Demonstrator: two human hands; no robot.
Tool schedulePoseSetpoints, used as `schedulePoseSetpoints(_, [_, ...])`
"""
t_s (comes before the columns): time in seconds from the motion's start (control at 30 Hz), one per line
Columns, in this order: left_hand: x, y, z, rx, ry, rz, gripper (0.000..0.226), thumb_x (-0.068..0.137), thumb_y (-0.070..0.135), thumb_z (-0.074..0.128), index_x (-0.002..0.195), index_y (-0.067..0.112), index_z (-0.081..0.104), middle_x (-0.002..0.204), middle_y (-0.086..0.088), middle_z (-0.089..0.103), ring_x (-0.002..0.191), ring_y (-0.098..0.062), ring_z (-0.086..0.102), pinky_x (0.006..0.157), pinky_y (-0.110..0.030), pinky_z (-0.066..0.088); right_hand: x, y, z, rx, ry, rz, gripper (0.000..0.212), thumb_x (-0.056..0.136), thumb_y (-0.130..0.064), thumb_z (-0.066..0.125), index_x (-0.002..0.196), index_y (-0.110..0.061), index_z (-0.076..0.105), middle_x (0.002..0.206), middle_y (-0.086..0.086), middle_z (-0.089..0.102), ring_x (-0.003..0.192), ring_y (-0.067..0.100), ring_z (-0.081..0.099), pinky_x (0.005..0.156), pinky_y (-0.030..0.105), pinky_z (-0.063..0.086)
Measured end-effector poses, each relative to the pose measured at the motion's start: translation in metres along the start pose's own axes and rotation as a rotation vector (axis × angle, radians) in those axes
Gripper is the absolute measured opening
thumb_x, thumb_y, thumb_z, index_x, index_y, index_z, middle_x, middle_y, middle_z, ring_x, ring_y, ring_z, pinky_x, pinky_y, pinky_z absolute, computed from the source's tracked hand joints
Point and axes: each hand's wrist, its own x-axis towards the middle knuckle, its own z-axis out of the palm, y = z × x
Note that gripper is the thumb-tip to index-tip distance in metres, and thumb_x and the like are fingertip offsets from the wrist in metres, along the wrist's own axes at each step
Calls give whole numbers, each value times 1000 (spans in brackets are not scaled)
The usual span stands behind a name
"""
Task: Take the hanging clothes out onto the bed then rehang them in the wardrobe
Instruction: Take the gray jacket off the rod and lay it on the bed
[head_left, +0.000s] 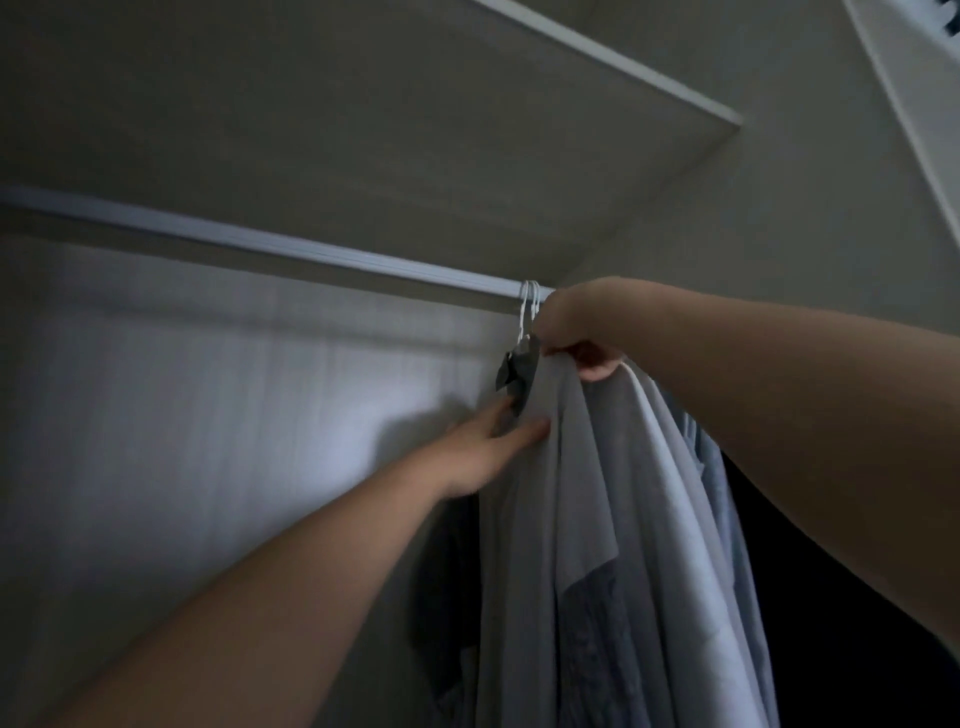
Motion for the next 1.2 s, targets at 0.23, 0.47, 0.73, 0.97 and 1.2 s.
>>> schedulePoseSetpoints(0.23, [9, -11, 14, 17, -47, -61, 101, 66, 92, 34, 154, 46, 16, 159, 2, 34, 145, -26, 32, 118, -45, 28, -3, -13, 30, -272, 160, -52, 39, 103, -9, 39, 90, 11, 69, 90, 19, 72, 96, 34, 58, 57, 6, 44])
schedulePoseSetpoints(0.47, [13, -18, 21, 6, -19, -48, 90, 73, 84, 35, 152, 51, 10, 161, 0, 31, 146, -31, 30, 118, -45, 29, 2, 2, 35, -71, 390, -123, 34, 99, -11, 43, 128, 4, 53, 132, 21, 54, 122, 36, 53, 94, 38, 45])
schedulePoseSetpoints(0.73, [15, -12, 17, -11, 190, 16, 97, 69, 88, 29, 152, 50, -3, 164, -1, 21, 149, -32, 18, 117, -45, 23, 7, 8, 17, -144, 627, -235, 29, 94, -23, 51, 113, -1, 56, 123, 25, 57, 110, 43, 56, 79, 34, 43])
schedulePoseSetpoints(0.97, [11, 11, 25, 43, 550, 92, 76, 93, 66, 38, 156, 39, 4, 166, 5, 6, 151, -28, 7, 120, -49, 15, -40, 56, -20, -578, 792, -437, 25, 98, -38, 42, 102, -16, 52, 104, 21, 61, 92, 43, 59, 66, 37, 36])
schedulePoseSetpoints(1.2, [9, 93, 45, 56, 900, 144, 79, 94, 61, 40, 157, 17, 20, 163, -10, 21, 149, -30, 18, 119, -47, 14, -105, 103, -96, -792, 1018, -468, 26, 100, -44, 35, 98, -20, 45, 91, 21, 63, 79, 43, 59, 58, 37, 31])
